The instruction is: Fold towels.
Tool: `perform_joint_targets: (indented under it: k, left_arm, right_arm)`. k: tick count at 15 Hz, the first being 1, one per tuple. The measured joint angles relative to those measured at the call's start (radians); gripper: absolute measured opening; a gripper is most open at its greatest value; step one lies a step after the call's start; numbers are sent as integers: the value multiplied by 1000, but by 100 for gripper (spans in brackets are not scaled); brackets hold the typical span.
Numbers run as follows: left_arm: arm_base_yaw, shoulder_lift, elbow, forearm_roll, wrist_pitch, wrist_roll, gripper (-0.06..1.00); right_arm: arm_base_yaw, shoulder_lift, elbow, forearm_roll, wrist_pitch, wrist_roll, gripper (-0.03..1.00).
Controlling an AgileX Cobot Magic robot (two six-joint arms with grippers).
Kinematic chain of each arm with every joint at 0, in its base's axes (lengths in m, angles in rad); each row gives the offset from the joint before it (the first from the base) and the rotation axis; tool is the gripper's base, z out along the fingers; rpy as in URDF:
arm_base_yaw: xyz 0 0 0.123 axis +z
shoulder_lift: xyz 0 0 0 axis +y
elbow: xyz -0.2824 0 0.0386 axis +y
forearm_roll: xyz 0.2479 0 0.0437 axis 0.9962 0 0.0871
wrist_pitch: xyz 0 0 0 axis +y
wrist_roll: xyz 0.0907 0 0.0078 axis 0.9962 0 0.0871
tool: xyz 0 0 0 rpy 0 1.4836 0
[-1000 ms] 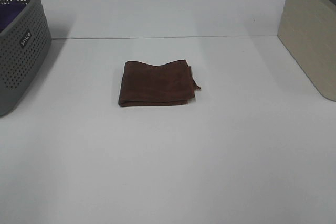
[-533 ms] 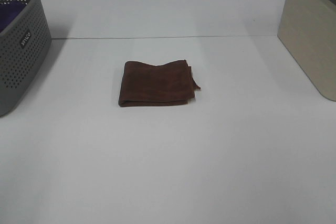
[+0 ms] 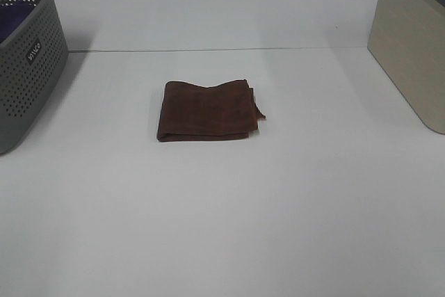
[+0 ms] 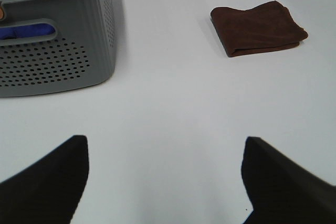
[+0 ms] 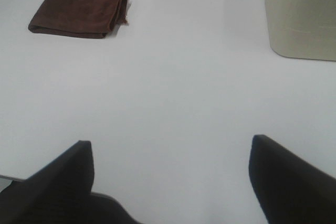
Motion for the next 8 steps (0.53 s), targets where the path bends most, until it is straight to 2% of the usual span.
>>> perform_joint_targets:
  k: [8]
  left_arm:
    - [0, 0, 0, 1, 0, 1, 76]
  right_arm:
    - [0, -30, 0, 5, 0, 0, 77]
